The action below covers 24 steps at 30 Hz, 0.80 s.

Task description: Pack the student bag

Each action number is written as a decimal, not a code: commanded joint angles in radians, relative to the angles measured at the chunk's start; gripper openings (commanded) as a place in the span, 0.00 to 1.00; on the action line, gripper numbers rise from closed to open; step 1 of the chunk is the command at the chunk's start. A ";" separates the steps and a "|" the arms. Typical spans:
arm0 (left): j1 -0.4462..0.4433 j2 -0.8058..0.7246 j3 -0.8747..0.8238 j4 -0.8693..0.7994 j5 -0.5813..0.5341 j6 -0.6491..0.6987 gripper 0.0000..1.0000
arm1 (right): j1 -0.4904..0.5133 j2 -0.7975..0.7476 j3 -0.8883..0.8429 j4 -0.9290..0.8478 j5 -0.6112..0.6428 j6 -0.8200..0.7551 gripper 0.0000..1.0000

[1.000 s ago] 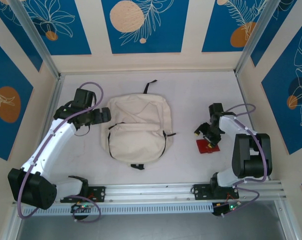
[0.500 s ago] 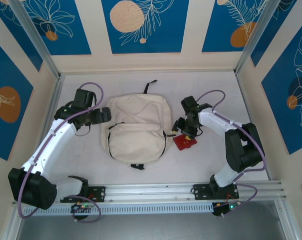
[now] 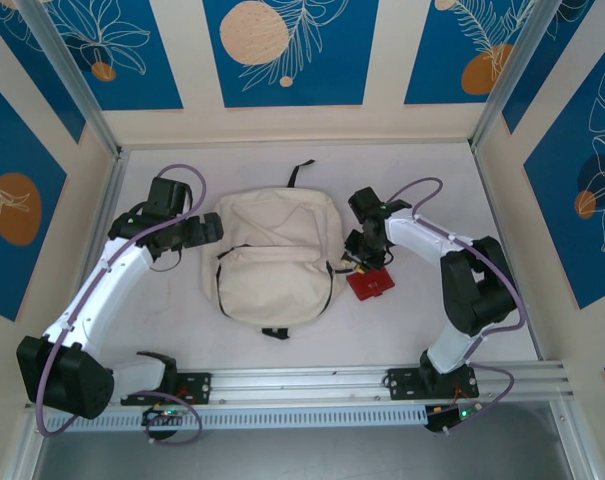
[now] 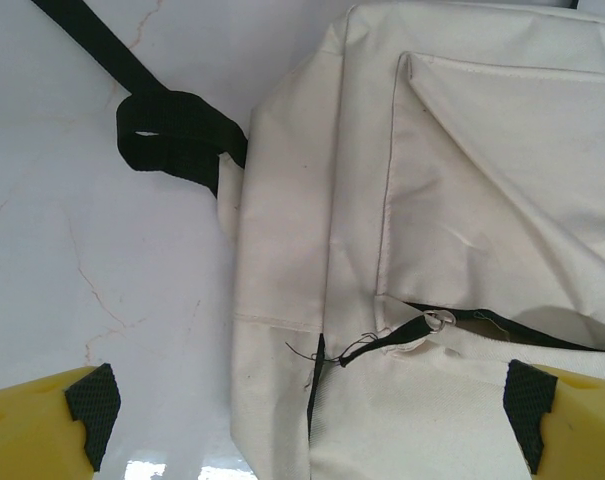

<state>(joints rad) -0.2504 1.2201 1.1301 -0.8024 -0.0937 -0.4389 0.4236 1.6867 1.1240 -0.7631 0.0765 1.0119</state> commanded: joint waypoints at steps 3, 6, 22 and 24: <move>0.014 -0.019 -0.013 0.000 -0.008 -0.008 1.00 | 0.000 0.049 -0.016 -0.019 0.037 0.075 0.15; 0.014 -0.019 -0.013 -0.001 -0.011 -0.007 1.00 | 0.001 0.081 -0.013 -0.025 0.027 0.065 0.12; 0.014 -0.016 -0.018 0.001 0.001 -0.004 1.00 | 0.012 -0.081 -0.193 -0.087 0.016 -0.010 0.22; 0.014 -0.016 -0.018 0.003 0.005 -0.006 1.00 | 0.006 -0.129 -0.209 -0.096 0.029 -0.019 0.28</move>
<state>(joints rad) -0.2504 1.2201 1.1206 -0.8005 -0.0937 -0.4385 0.4301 1.6165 0.9440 -0.7895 0.0826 1.0119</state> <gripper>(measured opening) 0.999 0.268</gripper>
